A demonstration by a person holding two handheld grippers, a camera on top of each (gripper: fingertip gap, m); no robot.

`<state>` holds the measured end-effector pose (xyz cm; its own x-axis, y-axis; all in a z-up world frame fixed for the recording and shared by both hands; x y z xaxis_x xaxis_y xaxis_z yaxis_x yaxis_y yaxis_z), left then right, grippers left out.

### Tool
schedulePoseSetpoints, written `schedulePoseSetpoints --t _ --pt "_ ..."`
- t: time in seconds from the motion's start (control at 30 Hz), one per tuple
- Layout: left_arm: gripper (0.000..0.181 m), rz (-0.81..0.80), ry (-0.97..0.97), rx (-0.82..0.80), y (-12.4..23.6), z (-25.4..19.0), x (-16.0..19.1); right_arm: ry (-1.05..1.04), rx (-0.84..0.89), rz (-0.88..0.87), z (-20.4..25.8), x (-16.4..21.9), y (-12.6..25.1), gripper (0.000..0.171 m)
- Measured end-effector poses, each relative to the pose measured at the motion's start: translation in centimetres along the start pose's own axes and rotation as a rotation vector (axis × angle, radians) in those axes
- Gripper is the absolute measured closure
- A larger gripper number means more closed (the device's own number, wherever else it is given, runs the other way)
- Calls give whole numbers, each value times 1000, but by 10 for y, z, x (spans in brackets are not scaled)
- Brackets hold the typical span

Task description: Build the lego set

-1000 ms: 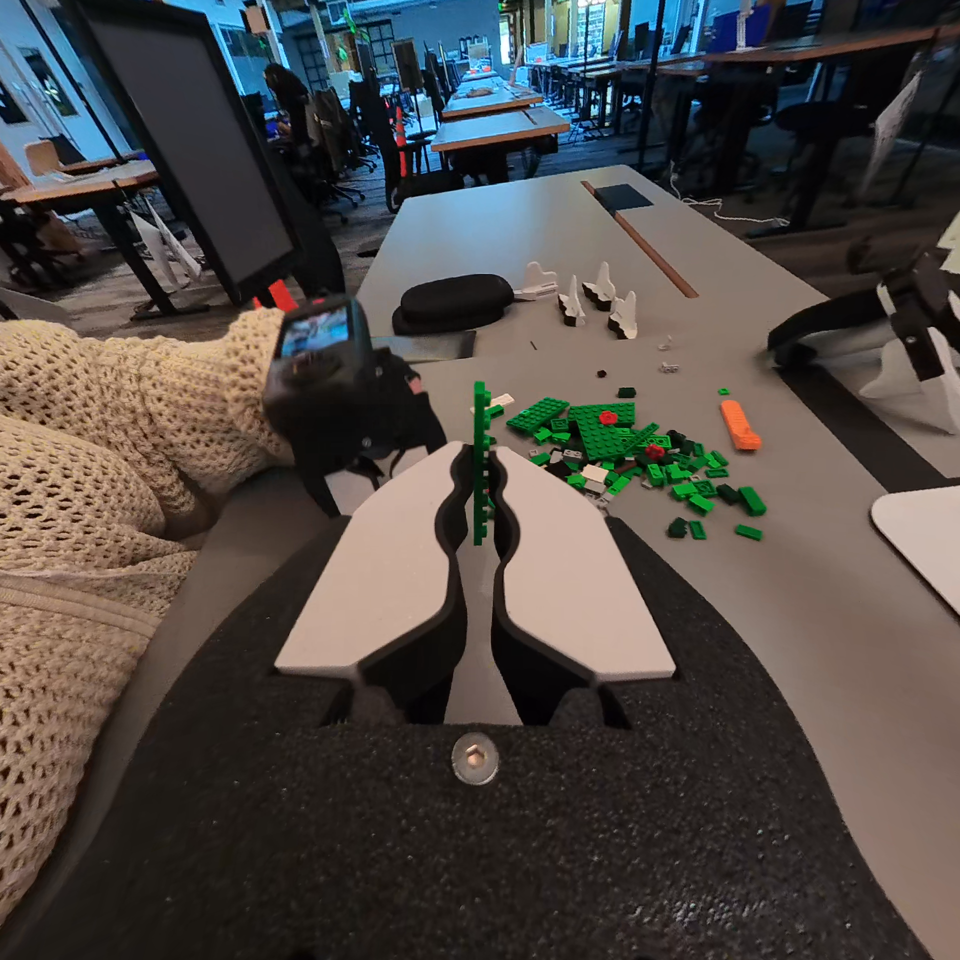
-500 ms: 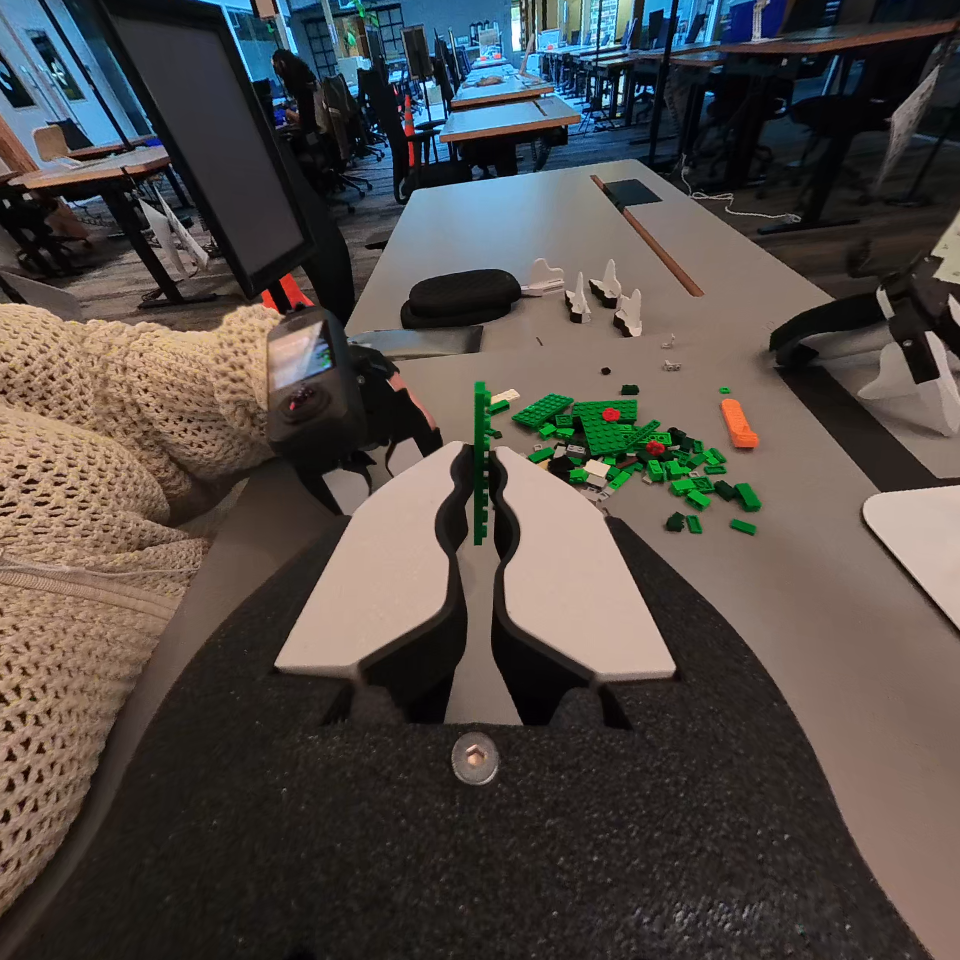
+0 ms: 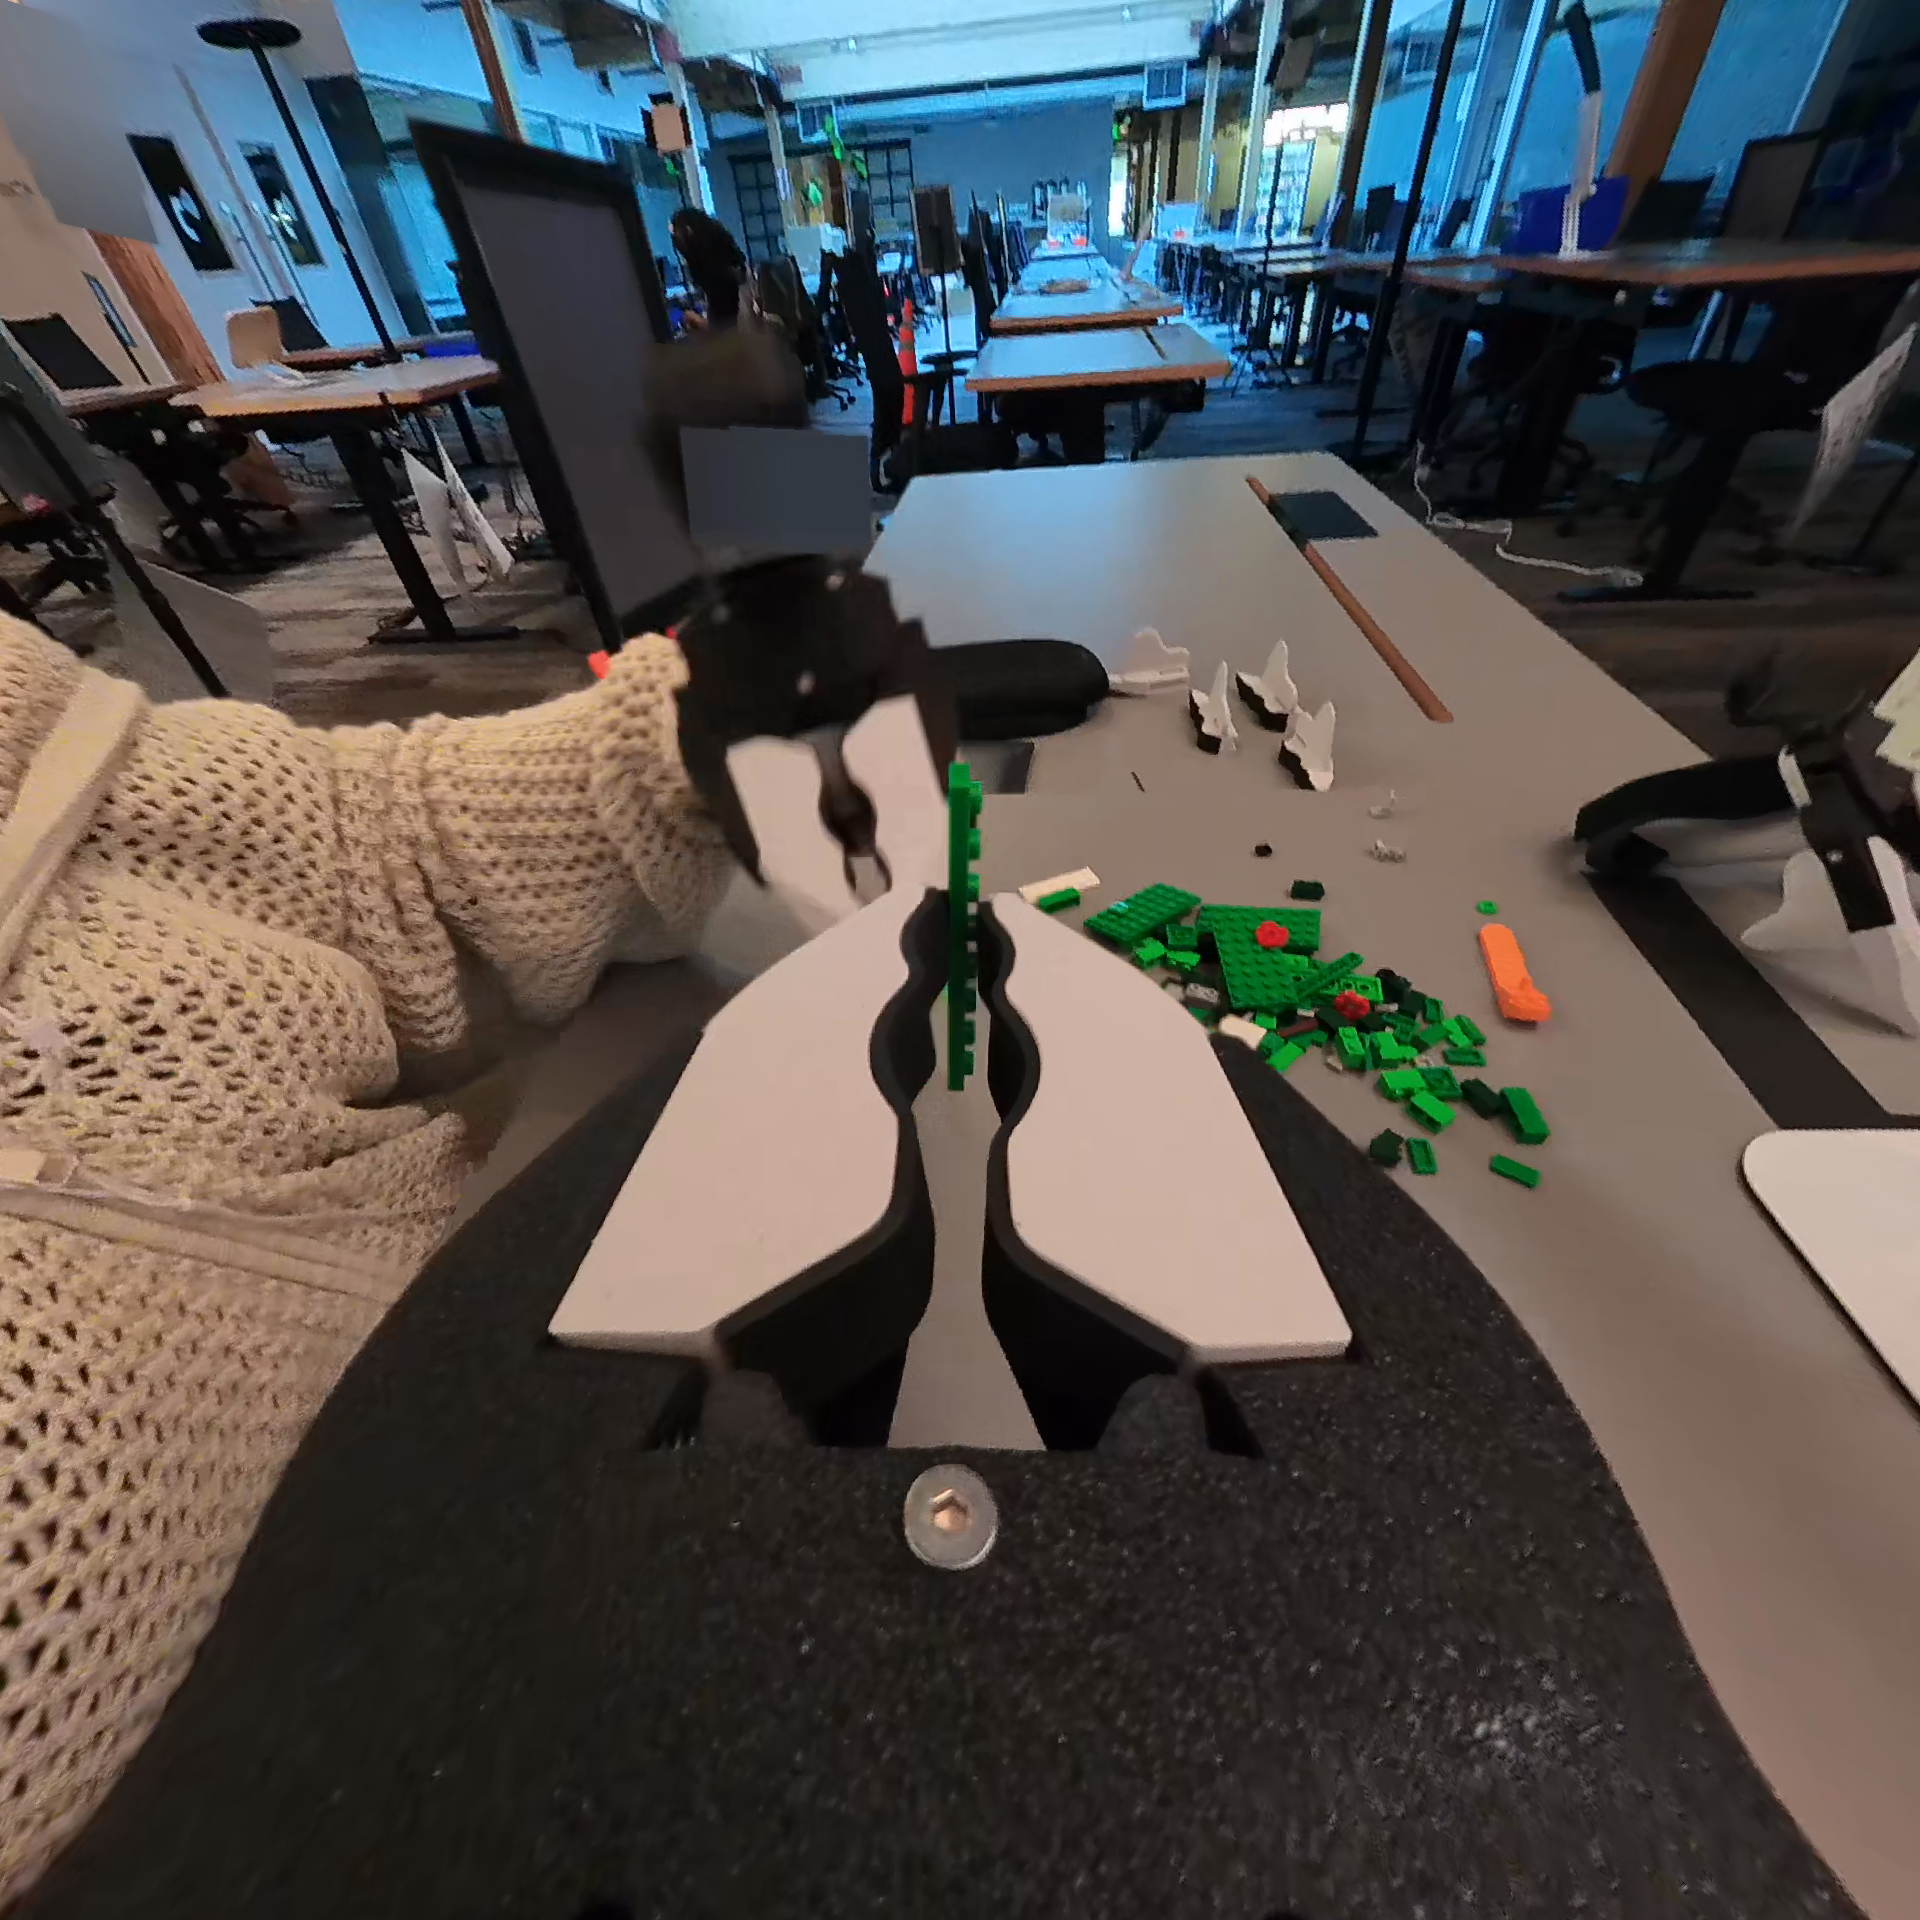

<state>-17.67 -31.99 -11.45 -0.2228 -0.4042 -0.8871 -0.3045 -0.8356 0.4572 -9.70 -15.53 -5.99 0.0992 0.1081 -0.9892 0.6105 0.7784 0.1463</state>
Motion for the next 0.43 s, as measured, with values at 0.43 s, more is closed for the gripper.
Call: schedulePoseSetpoints --t 0.43 --pt "179 -833 51 618 14 2 -112 -36 -205 -224 34 -41 28 166"
Point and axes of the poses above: each gripper's, where its closed fingertips meet, y back along the fingers, x out of its underside, z = x × y across the jaws, the point moved 7 cm from there along y, back along the fingers, and after that the axes turned 3 degrees about y, right-handed, at the moved point
